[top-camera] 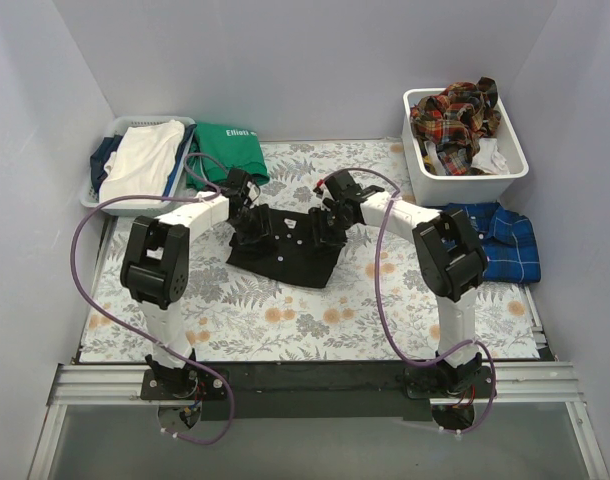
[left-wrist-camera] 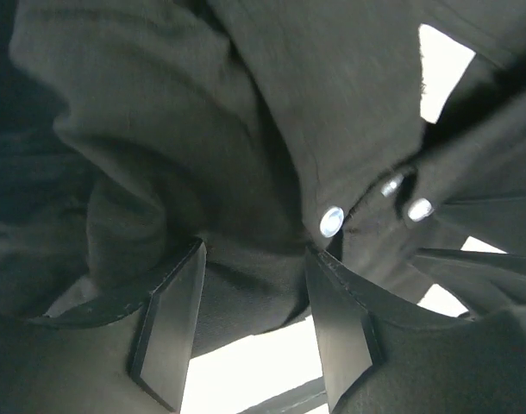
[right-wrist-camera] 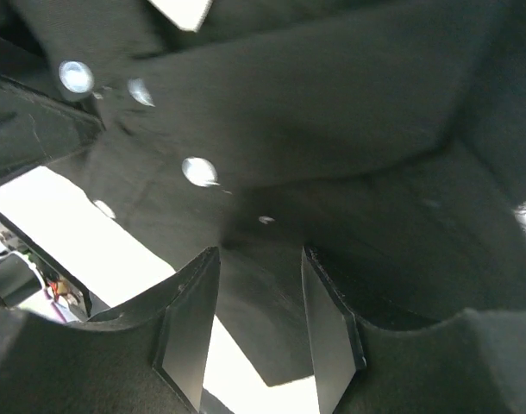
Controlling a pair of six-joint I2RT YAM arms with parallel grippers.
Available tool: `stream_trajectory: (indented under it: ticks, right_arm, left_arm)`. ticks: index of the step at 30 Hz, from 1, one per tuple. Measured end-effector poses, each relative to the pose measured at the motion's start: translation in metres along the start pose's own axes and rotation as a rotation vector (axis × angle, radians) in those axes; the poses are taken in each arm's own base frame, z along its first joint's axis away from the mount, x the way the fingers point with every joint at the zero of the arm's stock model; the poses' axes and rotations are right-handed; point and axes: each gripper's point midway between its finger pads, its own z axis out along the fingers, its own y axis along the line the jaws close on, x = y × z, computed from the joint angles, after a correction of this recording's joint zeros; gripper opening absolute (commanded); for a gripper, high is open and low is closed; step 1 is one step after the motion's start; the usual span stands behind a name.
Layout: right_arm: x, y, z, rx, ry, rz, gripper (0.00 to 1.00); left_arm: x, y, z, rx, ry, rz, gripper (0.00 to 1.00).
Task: Fold and stack the long sleeve shirts
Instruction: Fold the shirt
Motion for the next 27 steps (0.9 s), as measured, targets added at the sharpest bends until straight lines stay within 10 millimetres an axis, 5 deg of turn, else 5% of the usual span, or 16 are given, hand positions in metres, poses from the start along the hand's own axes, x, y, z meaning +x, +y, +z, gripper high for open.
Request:
stream_trajectory:
  ticks: [9,12,16,20,24,27]
  right_arm:
    - [0.015,-0.012,0.011,-0.001,0.045,0.063,0.49]
    - [0.013,-0.016,0.008,0.008,0.035,0.067,0.5]
    - [0.007,-0.018,-0.011,0.045,-0.012,0.055,0.55]
    - [0.001,-0.01,-0.052,0.051,-0.109,0.026,0.96]
    - [0.005,-0.014,-0.073,0.063,-0.16,0.017,0.99]
    - [0.02,-0.029,-0.064,0.075,-0.135,0.037,0.99]
  left_arm:
    - [-0.003,0.019,-0.013,-0.041,-0.031,-0.043,0.55]
    - [-0.02,0.015,-0.037,-0.058,-0.093,-0.029,0.67]
    - [-0.058,-0.004,-0.093,-0.04,-0.284,-0.001,0.68]
    - [-0.08,-0.005,-0.131,-0.022,-0.404,-0.033,0.69]
    - [-0.088,0.031,-0.117,-0.061,-0.379,-0.147,0.71]
    - [-0.081,0.063,-0.096,-0.079,-0.314,-0.247,0.71]
